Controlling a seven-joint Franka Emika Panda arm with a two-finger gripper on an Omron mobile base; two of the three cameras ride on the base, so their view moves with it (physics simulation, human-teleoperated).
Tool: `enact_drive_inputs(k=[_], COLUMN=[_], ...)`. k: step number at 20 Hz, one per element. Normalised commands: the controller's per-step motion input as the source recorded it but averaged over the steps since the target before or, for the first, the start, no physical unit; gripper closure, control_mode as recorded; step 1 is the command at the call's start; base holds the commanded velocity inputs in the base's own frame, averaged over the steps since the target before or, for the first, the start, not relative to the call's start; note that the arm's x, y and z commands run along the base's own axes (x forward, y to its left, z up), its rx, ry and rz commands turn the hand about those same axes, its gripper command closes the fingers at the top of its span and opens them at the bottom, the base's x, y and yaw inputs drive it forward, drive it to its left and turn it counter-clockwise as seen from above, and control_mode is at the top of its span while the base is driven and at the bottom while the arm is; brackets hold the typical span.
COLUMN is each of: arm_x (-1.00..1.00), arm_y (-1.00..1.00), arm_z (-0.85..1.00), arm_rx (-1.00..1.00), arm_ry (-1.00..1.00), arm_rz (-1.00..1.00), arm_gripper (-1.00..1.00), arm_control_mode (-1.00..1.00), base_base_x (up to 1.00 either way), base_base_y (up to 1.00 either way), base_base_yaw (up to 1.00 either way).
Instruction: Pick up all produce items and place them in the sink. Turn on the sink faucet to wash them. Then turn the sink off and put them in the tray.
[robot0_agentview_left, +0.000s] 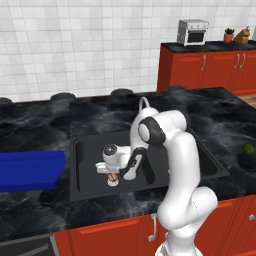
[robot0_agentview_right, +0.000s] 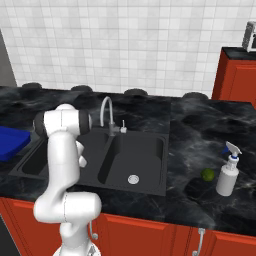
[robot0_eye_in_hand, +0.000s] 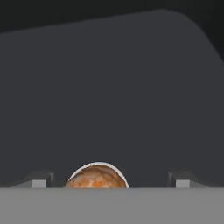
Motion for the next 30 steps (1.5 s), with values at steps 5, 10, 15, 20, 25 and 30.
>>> enact_drive_inputs(k=[5,10,15,20,25,30], arm_x=[-0.06,0.00,0.00,0.00,0.00,0.00], arm_y=[0.01,0.00,0.00,0.00,0.04,0.14], arm_z=[0.40,0.60,0.68,0.74,0.80,0.82], arm_rx=[-0.01,-0.01,-0.03,-0.02,-0.01,0.00], arm_ry=[0.00,0.00,0.00,0.00,0.01,0.03], arm_rz=[0.00,0.00,-0.01,0.00,0.00,0.00], arm_gripper=[-1.00,-1.00,-1.00,-1.00,-1.00,-1.00], arm_control_mode=[-1.00,-1.00,-1.00,-1.00,-1.00,-1.00], base_base_x=[0.00,0.00,0.00,0.00,0.00,0.00], base_base_y=[0.00,0.00,0.00,0.00,0.00,0.00], base_base_yaw=[0.00,0.00,0.00,0.00,0.00,0.00])
